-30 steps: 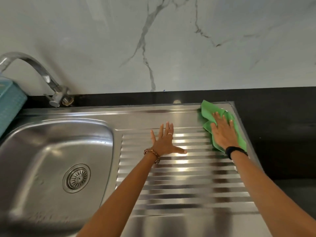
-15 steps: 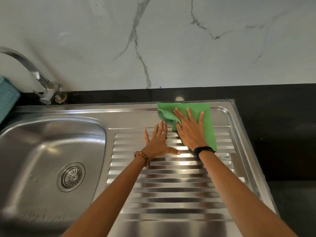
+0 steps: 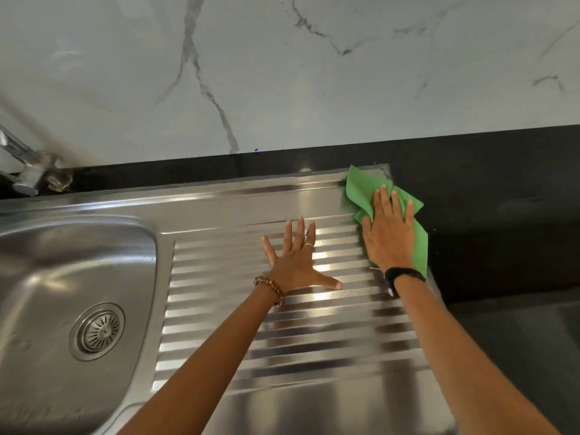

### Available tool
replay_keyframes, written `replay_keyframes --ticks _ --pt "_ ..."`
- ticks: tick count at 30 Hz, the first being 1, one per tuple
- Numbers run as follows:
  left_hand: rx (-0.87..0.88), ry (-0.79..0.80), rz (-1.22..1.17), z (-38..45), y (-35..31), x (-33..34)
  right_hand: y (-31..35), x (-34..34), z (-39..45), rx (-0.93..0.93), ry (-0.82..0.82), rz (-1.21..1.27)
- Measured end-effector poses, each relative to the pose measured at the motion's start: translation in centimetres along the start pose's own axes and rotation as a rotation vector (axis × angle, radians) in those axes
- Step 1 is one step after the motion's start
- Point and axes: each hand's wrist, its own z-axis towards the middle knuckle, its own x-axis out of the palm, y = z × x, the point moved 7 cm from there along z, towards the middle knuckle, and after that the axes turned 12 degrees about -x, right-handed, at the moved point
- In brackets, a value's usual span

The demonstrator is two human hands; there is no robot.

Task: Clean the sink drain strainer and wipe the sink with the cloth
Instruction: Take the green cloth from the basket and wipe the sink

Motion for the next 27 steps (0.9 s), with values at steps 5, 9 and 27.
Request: replay_keyframes --ticks 5,9,27 --pt "-0.007 -0.008 0.041 0.1 0.1 0.1 1.6 0.3 -9.4 0.04 0.037 0.092" --pt "-0.022 0.005 0.066 0.1 0.1 0.3 2.3 0.5 -11.3 0.031 0.072 0.08" --pt "-0.133 -0.319 -0.082 -6.5 11.3 -2.6 2.6 1.2 -1.6 -0.01 -0.02 0.094"
